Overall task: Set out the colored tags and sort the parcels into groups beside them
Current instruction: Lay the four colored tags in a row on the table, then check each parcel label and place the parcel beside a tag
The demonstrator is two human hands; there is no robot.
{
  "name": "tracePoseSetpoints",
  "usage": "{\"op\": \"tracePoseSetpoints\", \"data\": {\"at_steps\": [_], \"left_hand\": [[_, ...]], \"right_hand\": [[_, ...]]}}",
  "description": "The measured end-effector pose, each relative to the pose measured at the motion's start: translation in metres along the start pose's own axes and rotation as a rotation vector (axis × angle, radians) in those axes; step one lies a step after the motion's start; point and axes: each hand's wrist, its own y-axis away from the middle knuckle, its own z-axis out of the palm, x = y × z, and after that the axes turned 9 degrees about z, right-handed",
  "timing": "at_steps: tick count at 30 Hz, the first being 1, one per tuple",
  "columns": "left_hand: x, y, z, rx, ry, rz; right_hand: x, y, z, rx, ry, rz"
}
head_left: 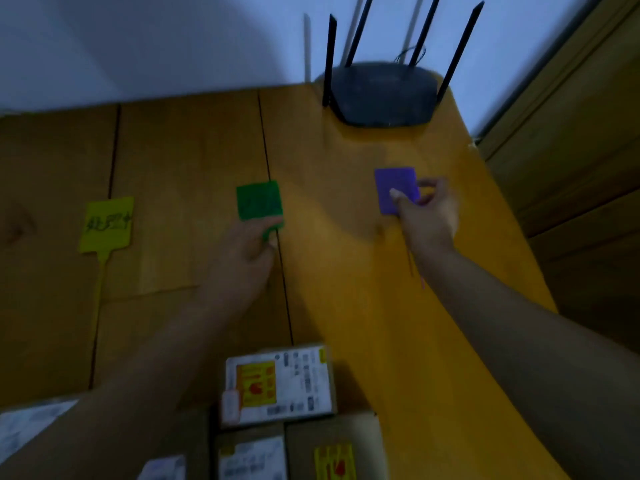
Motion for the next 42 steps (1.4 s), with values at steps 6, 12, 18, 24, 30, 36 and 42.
{"op": "tracePoseSetpoints", "data": {"at_steps": [6,12,18,24,30,36,42], "left_hand": [[0.009,0.053,-0.028,-0.312,0.196,0.046],[0.009,0.107,-0.049,-0.7,-0.201,0.115],[0.001,0.139,-0.048,-0.665,-0.394,0.125],[-0.005,0.142,-0.039,-0.372,-0.211,0.057],[0.021,0.137,-0.049,-0.035,-0.024,-0.047],[0.087,0.14,-0.118,0.194,0.578,-0.023],[0.139,0.167,-0.203,0.123,0.676,-0.041]], "right_hand": [[0.003,0.107,0.016,-0.318,-0.027,-0.103],[0.026,0.191,0.008,-0.533,0.086,-0.08],[0.052,0.237,-0.024,-0.392,0.364,-0.126],[0.072,0.253,-0.024,-0.347,0.406,-0.027],[0.03,0.246,-0.016,-0.409,-0.12,-0.044],[-0.075,0.254,-0.06,-0.527,-0.531,-0.177],[-0.161,0.288,-0.121,-0.646,-0.447,-0.406]]}}
